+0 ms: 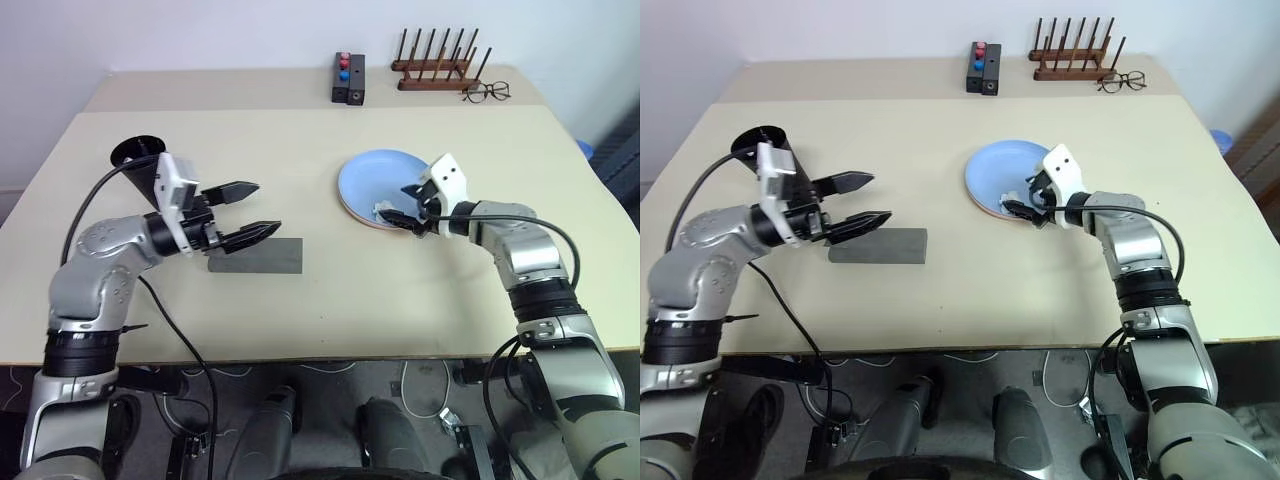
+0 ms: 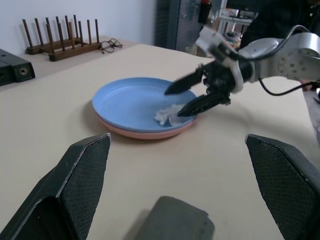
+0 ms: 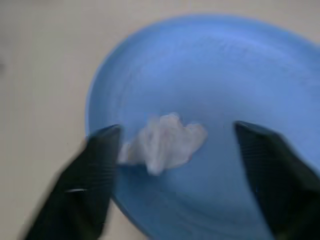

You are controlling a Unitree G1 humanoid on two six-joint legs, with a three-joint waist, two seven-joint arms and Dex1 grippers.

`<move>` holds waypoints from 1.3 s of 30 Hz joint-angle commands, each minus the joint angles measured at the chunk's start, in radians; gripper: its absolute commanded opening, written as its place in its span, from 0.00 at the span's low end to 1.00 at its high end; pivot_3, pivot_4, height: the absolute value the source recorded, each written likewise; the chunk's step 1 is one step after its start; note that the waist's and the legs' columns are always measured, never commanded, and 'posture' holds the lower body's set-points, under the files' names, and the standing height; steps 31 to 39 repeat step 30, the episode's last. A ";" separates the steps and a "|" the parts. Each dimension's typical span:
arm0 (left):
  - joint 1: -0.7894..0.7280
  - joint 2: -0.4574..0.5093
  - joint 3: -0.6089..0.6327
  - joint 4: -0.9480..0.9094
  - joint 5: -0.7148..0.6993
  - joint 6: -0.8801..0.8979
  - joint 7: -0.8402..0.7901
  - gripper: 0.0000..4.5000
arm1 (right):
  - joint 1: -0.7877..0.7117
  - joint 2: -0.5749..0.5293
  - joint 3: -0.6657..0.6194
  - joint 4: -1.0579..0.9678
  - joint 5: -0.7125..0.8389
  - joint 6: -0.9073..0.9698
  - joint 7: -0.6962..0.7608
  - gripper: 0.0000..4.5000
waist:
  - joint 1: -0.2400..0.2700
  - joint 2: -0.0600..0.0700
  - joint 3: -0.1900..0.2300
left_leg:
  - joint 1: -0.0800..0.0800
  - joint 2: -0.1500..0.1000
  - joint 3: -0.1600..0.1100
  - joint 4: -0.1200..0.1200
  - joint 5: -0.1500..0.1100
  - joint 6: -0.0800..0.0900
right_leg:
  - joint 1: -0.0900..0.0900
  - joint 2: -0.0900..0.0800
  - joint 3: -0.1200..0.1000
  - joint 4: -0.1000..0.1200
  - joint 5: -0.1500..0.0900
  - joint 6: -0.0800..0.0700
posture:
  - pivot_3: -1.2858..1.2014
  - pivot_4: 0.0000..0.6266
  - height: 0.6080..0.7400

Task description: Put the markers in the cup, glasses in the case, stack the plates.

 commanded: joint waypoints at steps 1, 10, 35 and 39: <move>0.051 0.062 0.092 -0.068 -0.048 0.015 -0.018 1.00 | -0.012 -0.005 -0.098 -0.173 0.174 0.036 0.107 0.86 | -0.006 0.000 0.000 | 0.000 0.000 0.000 0.000 0.000 0.000 | 0.000 0.000 0.000 0.000 0.000 0.000 | 0.52 0.24 1.00; 0.187 0.117 0.201 -0.147 -0.114 0.024 -0.032 1.00 | 0.195 -0.069 -0.159 -0.556 0.462 0.233 0.241 0.86 | -0.003 0.000 0.000 | 0.001 0.000 -0.002 0.000 -0.001 0.000 | -0.001 -0.003 -0.001 -0.002 0.000 -0.001 | 0.52 0.24 1.00; 0.390 0.207 0.261 0.001 0.005 -0.247 -0.214 1.00 | 0.554 -0.332 -0.268 -0.606 0.349 -0.051 0.393 0.86 | 0.012 0.002 -0.001 | -0.001 0.001 0.003 -0.001 -0.005 0.001 | -0.001 -0.009 0.000 -0.014 -0.004 -0.007 | 0.52 0.24 1.00; 0.390 0.207 0.261 0.001 0.005 -0.247 -0.214 1.00 | 0.554 -0.332 -0.268 -0.606 0.349 -0.051 0.393 0.86 | 0.012 0.002 -0.001 | -0.001 0.001 0.003 -0.001 -0.005 0.001 | -0.001 -0.009 0.000 -0.014 -0.004 -0.007 | 0.52 0.24 1.00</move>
